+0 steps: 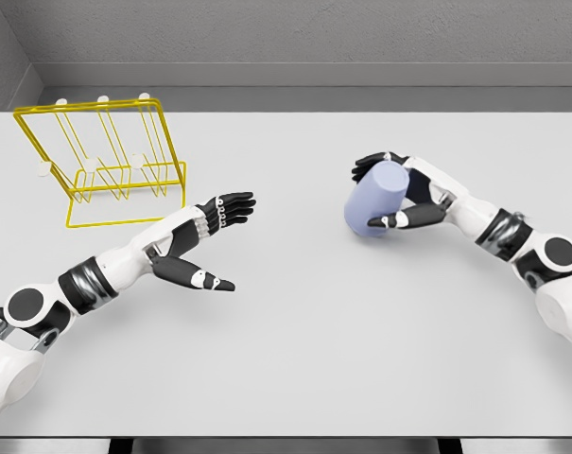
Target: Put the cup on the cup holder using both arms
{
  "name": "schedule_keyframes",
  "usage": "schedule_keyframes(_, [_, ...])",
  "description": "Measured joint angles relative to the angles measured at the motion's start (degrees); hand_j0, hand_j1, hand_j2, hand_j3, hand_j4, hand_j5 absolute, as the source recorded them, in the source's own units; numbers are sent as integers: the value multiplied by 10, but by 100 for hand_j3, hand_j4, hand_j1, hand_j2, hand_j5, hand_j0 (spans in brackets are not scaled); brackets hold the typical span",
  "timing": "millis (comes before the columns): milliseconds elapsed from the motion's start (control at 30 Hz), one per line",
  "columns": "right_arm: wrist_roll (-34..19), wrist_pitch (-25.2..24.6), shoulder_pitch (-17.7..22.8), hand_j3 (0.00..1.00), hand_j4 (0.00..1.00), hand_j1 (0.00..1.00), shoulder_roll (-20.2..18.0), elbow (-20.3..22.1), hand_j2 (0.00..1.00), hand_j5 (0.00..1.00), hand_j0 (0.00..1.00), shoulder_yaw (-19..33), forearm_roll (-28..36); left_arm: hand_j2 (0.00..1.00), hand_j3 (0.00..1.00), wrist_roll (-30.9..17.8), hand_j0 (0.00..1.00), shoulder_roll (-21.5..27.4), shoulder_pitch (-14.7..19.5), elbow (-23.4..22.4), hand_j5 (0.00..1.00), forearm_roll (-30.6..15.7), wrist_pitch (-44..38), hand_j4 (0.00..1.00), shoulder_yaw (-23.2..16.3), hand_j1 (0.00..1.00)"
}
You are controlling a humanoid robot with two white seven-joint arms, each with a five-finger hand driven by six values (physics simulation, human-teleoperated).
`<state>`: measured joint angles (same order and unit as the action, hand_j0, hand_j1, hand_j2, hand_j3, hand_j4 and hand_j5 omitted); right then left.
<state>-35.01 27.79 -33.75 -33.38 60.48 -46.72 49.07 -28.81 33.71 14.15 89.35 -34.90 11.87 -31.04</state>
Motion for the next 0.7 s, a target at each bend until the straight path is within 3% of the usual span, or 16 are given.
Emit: schedule_keyframes(700, [0,1,-25,72,72,72,71,18,72,72,72,-69,-3,100,100,-1,100,5,0,-22,100,4,-1,100,12,100])
